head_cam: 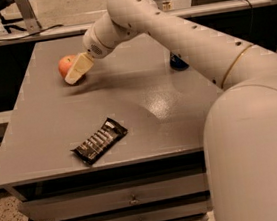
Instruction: Move apple near rxbar chocolate
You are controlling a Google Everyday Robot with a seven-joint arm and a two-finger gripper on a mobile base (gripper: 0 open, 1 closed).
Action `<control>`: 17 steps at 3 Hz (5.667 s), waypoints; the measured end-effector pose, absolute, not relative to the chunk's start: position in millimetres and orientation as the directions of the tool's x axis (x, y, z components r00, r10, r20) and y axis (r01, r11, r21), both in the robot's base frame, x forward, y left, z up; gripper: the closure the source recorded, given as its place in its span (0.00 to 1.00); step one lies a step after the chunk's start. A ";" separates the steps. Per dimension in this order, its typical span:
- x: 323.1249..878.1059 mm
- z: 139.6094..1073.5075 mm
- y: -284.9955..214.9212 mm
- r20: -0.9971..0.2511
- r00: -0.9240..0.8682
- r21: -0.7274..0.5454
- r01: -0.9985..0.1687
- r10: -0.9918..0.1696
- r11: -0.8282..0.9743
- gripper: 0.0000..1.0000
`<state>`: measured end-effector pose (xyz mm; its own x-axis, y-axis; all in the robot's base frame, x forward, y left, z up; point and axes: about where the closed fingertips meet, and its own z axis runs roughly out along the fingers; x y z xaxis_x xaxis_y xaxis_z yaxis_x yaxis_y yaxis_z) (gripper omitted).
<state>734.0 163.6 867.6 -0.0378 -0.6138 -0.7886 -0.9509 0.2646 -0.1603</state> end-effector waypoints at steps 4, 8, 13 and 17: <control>710.7 862.3 190.3 -0.842 -0.074 -0.061 -0.971 -0.534 0.231 0.64; 619.2 882.7 81.7 -0.828 -0.115 -0.040 -0.964 -0.548 0.263 1.00; 522.0 851.3 14.7 -0.799 -0.125 -0.002 -0.977 -0.588 0.211 0.84; 519.2 857.5 24.2 -0.820 -0.066 -0.021 -0.989 -0.569 0.146 0.00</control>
Offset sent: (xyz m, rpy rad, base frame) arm -0.0145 0.0268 -0.0098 0.0758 0.0857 0.0391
